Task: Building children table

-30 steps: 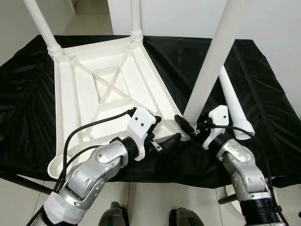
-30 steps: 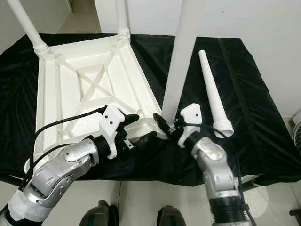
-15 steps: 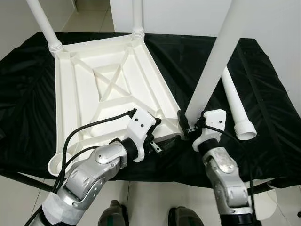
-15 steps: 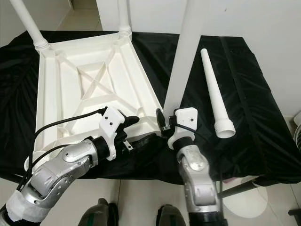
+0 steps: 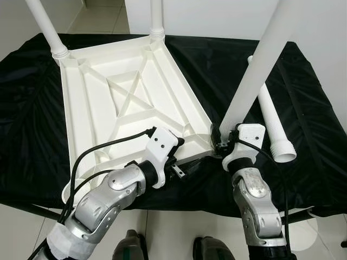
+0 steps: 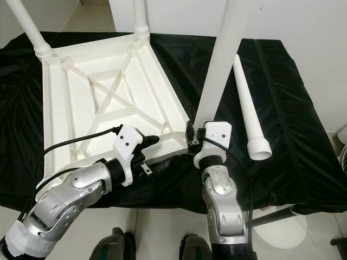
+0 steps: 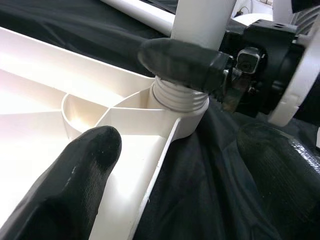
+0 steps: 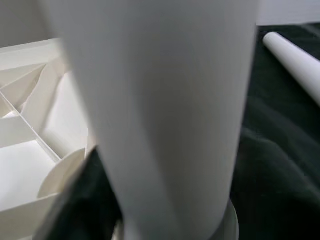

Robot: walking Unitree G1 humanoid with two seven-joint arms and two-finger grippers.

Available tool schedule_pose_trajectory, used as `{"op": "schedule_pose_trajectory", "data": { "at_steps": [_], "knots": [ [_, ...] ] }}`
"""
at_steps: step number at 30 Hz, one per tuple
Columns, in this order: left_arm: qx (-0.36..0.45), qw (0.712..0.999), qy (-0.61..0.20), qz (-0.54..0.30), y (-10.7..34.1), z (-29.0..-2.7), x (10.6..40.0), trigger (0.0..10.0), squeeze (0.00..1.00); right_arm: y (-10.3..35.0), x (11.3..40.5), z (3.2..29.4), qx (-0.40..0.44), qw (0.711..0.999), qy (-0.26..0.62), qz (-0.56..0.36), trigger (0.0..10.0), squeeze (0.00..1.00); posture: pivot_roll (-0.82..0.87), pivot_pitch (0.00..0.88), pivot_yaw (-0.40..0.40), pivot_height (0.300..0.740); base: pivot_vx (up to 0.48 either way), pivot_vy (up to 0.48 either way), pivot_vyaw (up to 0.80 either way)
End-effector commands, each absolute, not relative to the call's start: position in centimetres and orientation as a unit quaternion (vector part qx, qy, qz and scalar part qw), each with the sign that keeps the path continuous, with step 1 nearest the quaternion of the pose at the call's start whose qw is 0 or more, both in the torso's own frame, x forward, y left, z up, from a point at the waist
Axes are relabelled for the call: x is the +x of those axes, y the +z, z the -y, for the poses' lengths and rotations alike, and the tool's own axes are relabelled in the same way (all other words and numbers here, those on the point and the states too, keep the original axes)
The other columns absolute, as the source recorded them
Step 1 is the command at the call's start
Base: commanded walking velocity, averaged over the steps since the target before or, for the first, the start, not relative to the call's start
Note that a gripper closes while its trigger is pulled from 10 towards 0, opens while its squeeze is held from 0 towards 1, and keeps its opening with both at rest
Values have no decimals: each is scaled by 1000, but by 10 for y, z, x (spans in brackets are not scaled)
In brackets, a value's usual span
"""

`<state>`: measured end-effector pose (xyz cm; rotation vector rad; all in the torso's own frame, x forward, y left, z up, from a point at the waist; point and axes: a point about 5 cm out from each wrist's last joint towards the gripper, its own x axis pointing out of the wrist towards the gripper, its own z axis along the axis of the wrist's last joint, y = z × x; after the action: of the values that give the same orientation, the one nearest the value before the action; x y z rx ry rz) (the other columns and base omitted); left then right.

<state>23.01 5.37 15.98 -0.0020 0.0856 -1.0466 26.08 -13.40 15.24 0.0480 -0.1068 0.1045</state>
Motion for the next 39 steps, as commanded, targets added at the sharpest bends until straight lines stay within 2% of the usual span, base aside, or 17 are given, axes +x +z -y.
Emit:
{"op": "schedule_pose_trajectory", "data": {
  "at_steps": [1, 6, 8, 9, 16, 21, 22, 25, 26, 32, 38, 39],
  "knots": [
    [2, 847, -529, -41, 160, -54, 229, 10000, 0, 155, 266, 139, 34, 993, 91, 61, 10000, 1000, -22, 102, 38, 740, 0, 0, 0],
    [3, 849, -527, -38, 161, -56, 231, 10000, 0, 161, 271, 146, 10, 986, 153, 69, 10000, 1000, -22, 98, 36, 740, 0, 0, 0],
    [4, 849, -526, -38, 161, -56, 231, 10000, 0, 160, 271, 149, 0, 983, 174, 60, 10000, 965, -22, 94, 35, 740, 0, 0, 0],
    [4, 849, -526, -38, 160, -56, 231, 10000, 0, 160, 273, 152, -18, 978, 201, 56, 10000, 0, -22, 91, 33, 740, 0, 0, 0],
    [5, 849, -527, -36, 161, -55, 232, 10000, 0, 156, 283, 162, -76, 938, 337, 31, 10000, 0, -21, 86, 35, 740, 0, 0, 0],
    [6, 847, -530, -35, 162, -54, 233, 10000, 0, 150, 294, 164, -122, 923, 365, 18, 10000, 0, -17, 92, 36, 740, 0, 0, 0],
    [6, 847, -531, -35, 162, -53, 232, 10000, 0, 149, 296, 164, -131, 919, 371, 17, 4549, 0, -15, 94, 35, 740, 0, 0, 0],
    [7, 846, -532, -36, 162, -53, 232, 10000, 0, 148, 296, 164, -135, 917, 375, 17, 4549, 0, -15, 94, 35, 740, 0, 0, 0],
    [7, 846, -532, -36, 162, -53, 231, 10000, 0, 148, 297, 165, -135, 915, 380, 15, 0, 0, -11, 99, 36, 740, 0, 0, 0],
    [4, 846, -531, -39, 162, -53, 229, 10000, 0, 145, 295, 166, -127, 911, 391, 12, 0, 0, -8, 106, 35, 740, 0, 0, 0],
    [2, 845, -532, -42, 161, -53, 228, 10000, 0, 141, 289, 164, -98, 920, 378, 15, 0, 0, -9, 104, 34, 740, 0, 0, 0],
    [2, 845, -533, -42, 161, -53, 228, 10000, 0, 139, 287, 161, -82, 930, 358, 18, 10000, 0, -12, 102, 34, 740, 0, 0, 0]
  ]
}}
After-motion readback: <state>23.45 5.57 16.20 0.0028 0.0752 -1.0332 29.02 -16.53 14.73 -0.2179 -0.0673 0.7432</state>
